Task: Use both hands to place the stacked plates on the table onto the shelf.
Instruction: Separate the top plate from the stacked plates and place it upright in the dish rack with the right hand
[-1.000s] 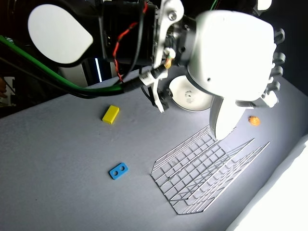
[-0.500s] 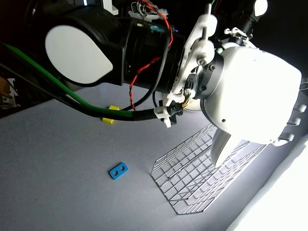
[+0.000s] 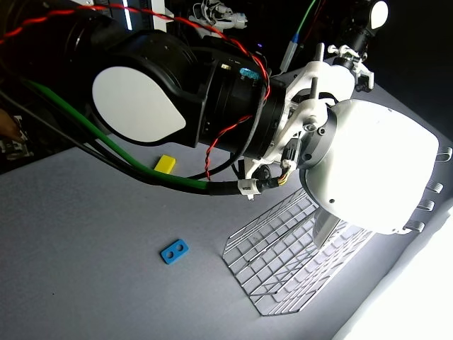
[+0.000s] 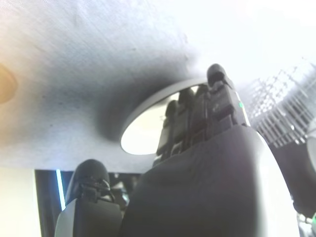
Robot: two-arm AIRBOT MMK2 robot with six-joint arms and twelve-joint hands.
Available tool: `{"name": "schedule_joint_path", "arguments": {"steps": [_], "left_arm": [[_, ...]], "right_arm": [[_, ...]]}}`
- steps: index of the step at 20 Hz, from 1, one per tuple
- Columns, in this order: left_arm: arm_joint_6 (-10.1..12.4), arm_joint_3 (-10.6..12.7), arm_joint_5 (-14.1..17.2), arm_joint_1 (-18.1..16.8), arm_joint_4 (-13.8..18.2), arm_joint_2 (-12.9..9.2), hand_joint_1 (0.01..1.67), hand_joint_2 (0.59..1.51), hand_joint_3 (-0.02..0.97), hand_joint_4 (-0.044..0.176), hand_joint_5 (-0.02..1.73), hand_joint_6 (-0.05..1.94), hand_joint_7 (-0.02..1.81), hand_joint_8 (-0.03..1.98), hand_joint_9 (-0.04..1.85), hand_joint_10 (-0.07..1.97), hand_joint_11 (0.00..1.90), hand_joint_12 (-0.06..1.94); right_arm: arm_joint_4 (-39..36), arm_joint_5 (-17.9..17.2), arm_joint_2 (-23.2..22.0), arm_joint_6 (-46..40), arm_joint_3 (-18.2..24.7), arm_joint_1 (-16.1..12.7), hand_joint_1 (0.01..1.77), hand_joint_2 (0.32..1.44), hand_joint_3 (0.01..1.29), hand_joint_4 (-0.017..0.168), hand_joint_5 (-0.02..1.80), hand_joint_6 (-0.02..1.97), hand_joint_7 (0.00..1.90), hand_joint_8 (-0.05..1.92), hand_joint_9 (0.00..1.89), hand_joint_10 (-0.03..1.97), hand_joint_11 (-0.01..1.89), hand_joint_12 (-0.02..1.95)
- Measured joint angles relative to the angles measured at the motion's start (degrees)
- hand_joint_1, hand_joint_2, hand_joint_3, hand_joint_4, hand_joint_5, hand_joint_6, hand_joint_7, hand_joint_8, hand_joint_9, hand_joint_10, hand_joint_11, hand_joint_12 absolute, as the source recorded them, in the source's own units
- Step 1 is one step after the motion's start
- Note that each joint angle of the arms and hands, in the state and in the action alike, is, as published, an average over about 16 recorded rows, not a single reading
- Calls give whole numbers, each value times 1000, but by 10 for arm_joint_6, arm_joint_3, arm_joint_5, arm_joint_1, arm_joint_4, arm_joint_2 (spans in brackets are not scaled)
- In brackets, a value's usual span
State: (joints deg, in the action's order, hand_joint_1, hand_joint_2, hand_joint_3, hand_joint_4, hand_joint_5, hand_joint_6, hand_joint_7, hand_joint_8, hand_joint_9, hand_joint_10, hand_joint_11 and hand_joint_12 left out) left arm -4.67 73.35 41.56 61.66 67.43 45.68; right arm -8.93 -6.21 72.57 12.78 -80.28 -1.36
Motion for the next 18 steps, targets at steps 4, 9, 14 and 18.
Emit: {"name": "schedule_joint_path", "arguments": {"steps": [4,9,14,18], "left_arm": [[14,-5,-10,16,-17,-5,21,1134,10,-1,39,7,65,0,7,-36,31,116],[37,-16,-24,30,-27,-12,20,1135,10,-3,39,0,56,-4,3,-40,35,135],[54,-26,-31,38,-32,-19,21,1132,10,-4,37,-1,48,-6,0,-41,39,149],[62,-32,-35,41,-35,-22,21,1132,10,-5,36,3,45,-8,0,-42,38,165]], "right_arm": [[2,2,0,0,-7,8,1249,984,11,-9,1062,577,1113,987,972,1043,668,1657],[4,3,3,0,-19,23,1249,984,11,-9,1073,553,1114,995,967,1077,658,1677],[12,4,8,0,-34,43,1249,984,10,-9,1079,549,1113,1000,963,1086,654,1677],[20,2,13,-1,-45,58,1249,985,10,-9,1078,553,1102,1013,949,1108,648,1698]]}}
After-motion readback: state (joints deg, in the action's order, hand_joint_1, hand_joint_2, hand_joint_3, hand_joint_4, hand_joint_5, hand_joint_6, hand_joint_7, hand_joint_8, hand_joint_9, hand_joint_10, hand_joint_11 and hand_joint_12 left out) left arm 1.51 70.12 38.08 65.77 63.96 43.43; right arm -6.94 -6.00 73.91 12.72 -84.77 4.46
